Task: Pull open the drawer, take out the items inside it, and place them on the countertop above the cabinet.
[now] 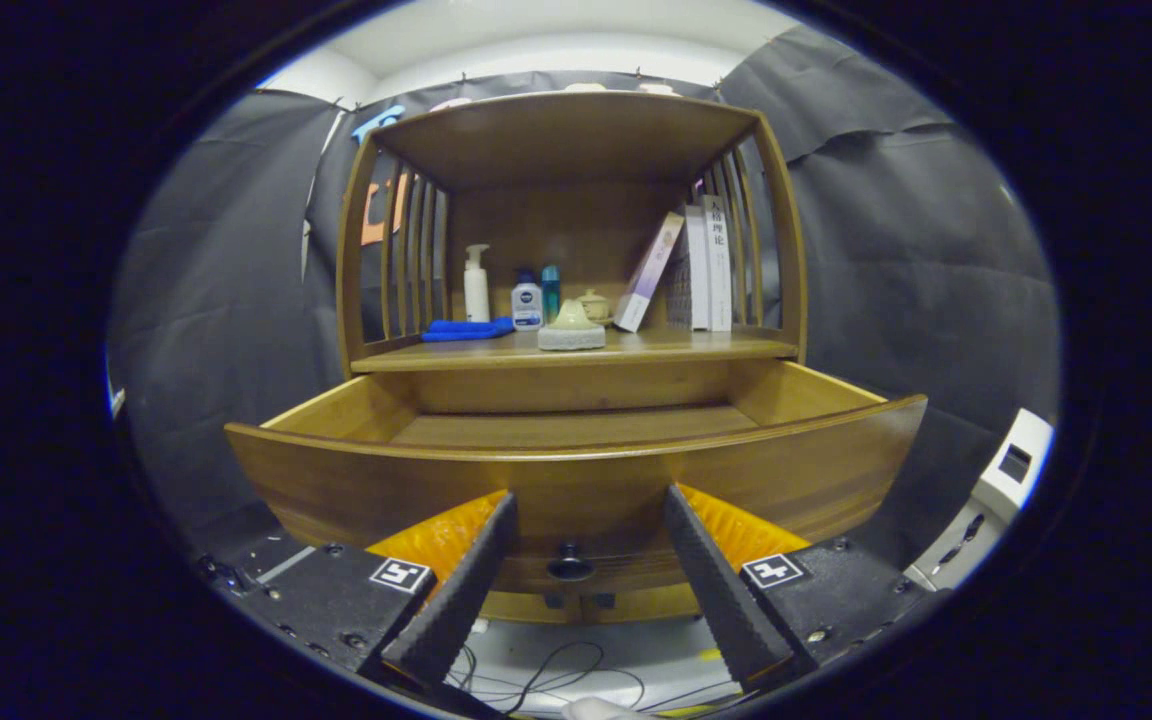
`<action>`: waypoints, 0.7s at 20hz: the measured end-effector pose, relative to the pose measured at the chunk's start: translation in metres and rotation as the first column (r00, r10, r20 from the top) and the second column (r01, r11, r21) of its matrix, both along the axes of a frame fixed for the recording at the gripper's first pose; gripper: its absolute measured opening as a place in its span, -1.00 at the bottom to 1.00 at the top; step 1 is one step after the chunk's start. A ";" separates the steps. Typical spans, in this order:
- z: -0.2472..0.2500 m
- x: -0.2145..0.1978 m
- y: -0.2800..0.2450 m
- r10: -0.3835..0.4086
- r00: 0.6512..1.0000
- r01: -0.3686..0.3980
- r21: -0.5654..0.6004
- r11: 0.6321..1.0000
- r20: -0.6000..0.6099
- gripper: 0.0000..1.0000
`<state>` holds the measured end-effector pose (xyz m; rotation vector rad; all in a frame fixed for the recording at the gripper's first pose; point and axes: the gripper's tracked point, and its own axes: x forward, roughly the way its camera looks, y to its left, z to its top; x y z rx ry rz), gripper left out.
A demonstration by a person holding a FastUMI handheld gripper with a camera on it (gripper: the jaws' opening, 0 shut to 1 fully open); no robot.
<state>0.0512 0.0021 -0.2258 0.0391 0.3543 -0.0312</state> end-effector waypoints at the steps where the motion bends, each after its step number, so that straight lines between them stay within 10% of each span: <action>1: -0.001 0.007 -0.002 0.001 1.000 -0.001 -0.016 1.000 -0.005 0.96; 14: -0.005 0.124 0.005 -0.033 0.999 0.035 -0.046 0.998 0.036 0.97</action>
